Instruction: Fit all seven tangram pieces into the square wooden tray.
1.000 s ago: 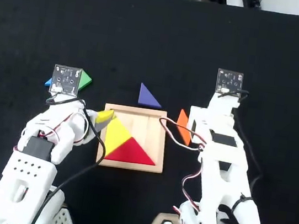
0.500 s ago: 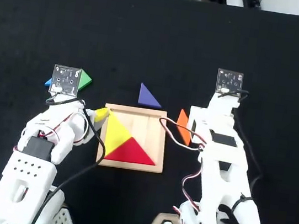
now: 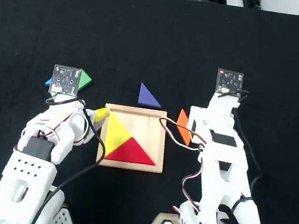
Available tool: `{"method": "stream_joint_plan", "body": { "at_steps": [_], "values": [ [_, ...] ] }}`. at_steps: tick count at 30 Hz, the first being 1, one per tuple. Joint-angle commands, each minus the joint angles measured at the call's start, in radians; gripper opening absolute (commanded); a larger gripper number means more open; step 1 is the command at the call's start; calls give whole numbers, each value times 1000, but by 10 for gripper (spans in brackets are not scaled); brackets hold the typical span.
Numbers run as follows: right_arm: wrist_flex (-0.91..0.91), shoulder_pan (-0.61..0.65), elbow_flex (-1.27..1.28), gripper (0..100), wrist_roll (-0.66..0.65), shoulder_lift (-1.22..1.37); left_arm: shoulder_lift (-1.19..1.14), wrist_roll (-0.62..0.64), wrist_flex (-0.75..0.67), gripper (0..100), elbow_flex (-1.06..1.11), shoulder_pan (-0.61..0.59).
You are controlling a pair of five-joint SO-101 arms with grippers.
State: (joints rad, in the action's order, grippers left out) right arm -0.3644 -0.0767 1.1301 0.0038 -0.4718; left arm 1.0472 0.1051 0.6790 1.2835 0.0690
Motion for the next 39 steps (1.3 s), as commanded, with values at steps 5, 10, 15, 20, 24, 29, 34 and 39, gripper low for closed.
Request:
{"method": "stream_joint_plan", "body": {
  "at_steps": [5, 10, 15, 20, 24, 29, 34, 39],
  "values": [
    [23, 17, -12, 127, 3, -42, 18, 0, -14, 253, -16, -10],
    [23, 17, -12, 127, 3, -42, 18, 0, -17, 253, -15, -10],
    [9, 26, -10, 127, -54, -41, 18, -2, -20, 253, -12, -10],
    [-107, 152, -39, 130, -153, -35, 18, -2, -17, 253, -8, -48],
    [-213, 213, -70, 132, -227, -35, 18, 9, -69, 253, 15, -159],
    [-241, 210, -85, 132, -270, -16, 18, 49, -163, 252, 61, -214],
    [-241, 209, -162, 199, -331, 145, 18, 58, -164, 252, 64, -213],
    [-331, 210, -286, 203, -400, 294, 18, 58, -164, 252, 61, -211]
  ]
}}
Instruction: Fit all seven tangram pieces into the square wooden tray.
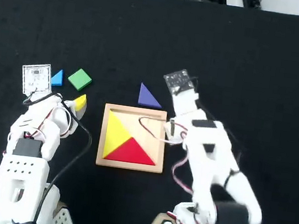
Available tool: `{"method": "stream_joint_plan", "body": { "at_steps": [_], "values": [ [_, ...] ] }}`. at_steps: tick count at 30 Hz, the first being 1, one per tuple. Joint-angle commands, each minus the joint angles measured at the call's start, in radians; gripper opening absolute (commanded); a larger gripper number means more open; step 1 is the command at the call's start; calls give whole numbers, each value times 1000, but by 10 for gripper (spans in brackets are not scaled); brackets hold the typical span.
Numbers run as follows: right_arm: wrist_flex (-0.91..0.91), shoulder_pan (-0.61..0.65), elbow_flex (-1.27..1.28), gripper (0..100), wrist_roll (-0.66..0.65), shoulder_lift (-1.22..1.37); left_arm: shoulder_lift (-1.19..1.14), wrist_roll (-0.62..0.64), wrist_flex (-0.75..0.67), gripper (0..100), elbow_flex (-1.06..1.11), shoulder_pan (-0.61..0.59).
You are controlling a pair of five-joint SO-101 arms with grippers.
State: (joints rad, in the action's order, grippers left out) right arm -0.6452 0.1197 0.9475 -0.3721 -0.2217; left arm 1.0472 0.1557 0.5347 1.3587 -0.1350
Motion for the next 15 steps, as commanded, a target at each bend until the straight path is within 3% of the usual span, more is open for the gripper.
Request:
{"method": "stream_joint_plan", "body": {
  "at_steps": [1, 7, 15],
  "values": [
    [-64, 14, -117, 194, -28, 59, 18, 8, -20, 252, -15, -7],
    [-81, 14, -120, 151, -29, 36, 18, 8, -26, 252, -16, -5],
    [-80, 29, 27, 208, -29, -225, 18, 8, -26, 252, -16, -5]
  ]
}}
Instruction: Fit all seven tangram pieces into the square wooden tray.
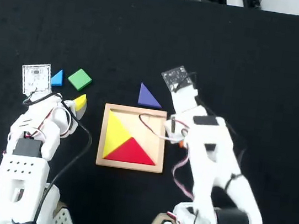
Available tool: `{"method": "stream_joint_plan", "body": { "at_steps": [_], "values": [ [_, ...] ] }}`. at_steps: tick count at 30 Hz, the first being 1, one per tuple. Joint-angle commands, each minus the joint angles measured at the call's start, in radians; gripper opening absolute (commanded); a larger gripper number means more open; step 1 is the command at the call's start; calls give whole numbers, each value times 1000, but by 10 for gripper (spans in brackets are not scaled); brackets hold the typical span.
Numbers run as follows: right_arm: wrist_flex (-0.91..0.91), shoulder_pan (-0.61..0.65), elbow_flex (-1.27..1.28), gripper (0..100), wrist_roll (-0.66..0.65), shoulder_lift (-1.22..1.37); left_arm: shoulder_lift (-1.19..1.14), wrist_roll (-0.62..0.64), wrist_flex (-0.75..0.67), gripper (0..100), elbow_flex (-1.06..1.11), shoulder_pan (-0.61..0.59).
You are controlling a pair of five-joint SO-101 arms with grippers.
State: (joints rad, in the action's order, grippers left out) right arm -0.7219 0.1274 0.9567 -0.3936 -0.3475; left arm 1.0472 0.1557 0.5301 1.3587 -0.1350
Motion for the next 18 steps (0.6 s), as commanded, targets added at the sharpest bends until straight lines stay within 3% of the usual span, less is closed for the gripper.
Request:
{"method": "stream_joint_plan", "body": {
  "at_steps": [1, 7, 18],
  "values": [
    [-5, 28, 25, 210, -8, -105, 18, 8, -21, 252, -16, -5],
    [-5, 77, 10, 211, -66, -16, 18, 8, -21, 252, -15, -5],
    [-106, 28, -206, 209, -68, 263, 17, 8, -21, 252, -13, -4]
  ]
}}
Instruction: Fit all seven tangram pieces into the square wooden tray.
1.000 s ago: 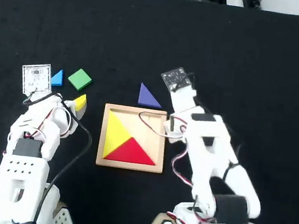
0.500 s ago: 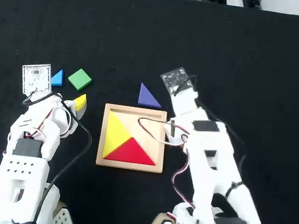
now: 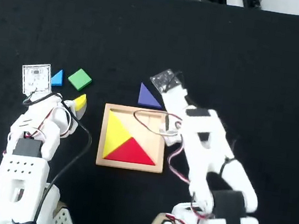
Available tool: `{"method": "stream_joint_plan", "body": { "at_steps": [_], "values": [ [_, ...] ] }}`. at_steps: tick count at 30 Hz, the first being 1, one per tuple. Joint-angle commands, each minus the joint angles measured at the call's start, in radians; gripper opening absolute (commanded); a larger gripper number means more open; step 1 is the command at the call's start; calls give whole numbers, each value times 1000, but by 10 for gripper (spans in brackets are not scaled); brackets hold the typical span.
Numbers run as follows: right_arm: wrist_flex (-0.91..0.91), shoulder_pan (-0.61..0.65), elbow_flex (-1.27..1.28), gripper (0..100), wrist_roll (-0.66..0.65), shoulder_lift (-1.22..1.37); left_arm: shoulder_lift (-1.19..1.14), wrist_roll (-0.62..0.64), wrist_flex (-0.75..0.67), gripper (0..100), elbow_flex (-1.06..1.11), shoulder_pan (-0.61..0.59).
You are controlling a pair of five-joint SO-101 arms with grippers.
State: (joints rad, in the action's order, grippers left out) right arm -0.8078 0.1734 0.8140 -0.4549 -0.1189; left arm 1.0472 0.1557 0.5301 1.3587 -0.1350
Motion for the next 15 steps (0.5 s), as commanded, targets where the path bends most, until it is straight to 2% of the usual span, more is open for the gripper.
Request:
{"method": "stream_joint_plan", "body": {
  "at_steps": [1, 5, 11, 15],
  "values": [
    [-20, -18, -67, 209, -6, 39, 17, 8, -21, 252, -12, 4],
    [-20, -25, -67, 208, -6, 39, 17, 6, -20, 252, -10, 33],
    [-6, -101, -81, 205, -6, 41, 17, 6, -20, 252, -10, 36],
    [12, -118, -85, 139, -9, 44, 17, 6, -21, 252, -10, 36]
  ]
}}
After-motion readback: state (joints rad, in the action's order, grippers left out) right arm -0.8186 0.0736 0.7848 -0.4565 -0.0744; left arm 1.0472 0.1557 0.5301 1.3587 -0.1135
